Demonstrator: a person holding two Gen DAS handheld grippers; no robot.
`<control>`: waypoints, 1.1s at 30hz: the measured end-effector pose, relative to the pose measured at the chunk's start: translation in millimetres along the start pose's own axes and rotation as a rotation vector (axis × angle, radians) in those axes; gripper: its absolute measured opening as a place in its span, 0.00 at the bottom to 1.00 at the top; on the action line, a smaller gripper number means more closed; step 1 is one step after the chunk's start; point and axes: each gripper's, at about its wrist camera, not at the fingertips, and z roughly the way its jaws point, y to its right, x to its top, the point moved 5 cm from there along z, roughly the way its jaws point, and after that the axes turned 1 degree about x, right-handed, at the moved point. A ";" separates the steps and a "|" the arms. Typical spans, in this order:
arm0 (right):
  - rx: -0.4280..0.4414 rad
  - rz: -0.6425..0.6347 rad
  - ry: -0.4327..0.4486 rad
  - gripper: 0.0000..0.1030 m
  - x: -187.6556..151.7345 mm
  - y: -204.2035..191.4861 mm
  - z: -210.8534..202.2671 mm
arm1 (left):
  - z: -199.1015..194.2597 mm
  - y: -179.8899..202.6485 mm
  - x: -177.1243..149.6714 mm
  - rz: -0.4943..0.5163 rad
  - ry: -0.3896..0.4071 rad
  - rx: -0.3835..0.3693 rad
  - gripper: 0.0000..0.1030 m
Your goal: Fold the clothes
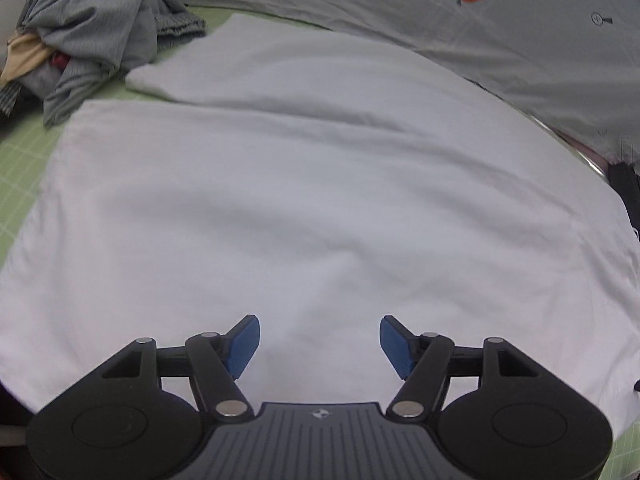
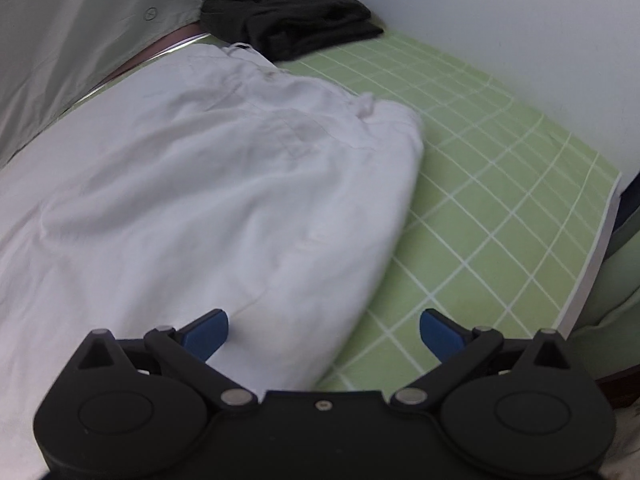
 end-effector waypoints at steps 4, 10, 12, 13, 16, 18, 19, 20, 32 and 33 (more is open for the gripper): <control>0.113 0.050 -0.014 1.00 2.8 12.0 10.9 | -4.9 11.0 -23.6 -0.054 -0.012 0.006 0.66; 0.204 0.035 -0.025 1.00 20.8 22.0 26.3 | -11.9 26.3 -55.2 -0.150 -0.024 -0.007 0.67; 0.219 0.046 -0.038 1.00 27.3 28.8 31.3 | -13.5 32.5 -66.1 -0.184 -0.030 -0.018 0.67; 0.230 0.047 -0.034 1.00 30.2 31.8 32.5 | -14.2 35.7 -71.8 -0.206 -0.033 -0.028 0.67; 0.254 0.028 -0.037 1.00 36.1 37.5 36.0 | -15.4 43.6 -88.1 -0.280 -0.041 -0.073 0.67; 0.267 0.010 -0.034 1.00 37.9 39.1 37.3 | -17.0 47.5 -97.6 -0.334 -0.037 -0.118 0.70; 0.270 -0.002 -0.033 1.00 38.2 39.1 37.8 | -18.2 48.5 -101.1 -0.354 -0.036 -0.138 0.72; 0.270 -0.018 -0.032 1.00 38.2 38.0 38.1 | -19.2 49.3 -104.6 -0.374 -0.037 -0.159 0.72; 0.270 -0.165 -0.022 1.00 32.0 33.5 36.6 | -19.1 41.7 -140.3 -0.720 -0.054 -0.387 0.72; 0.273 -0.170 -0.021 1.00 31.4 33.9 36.3 | -18.4 42.7 -140.3 -0.727 -0.055 -0.398 0.72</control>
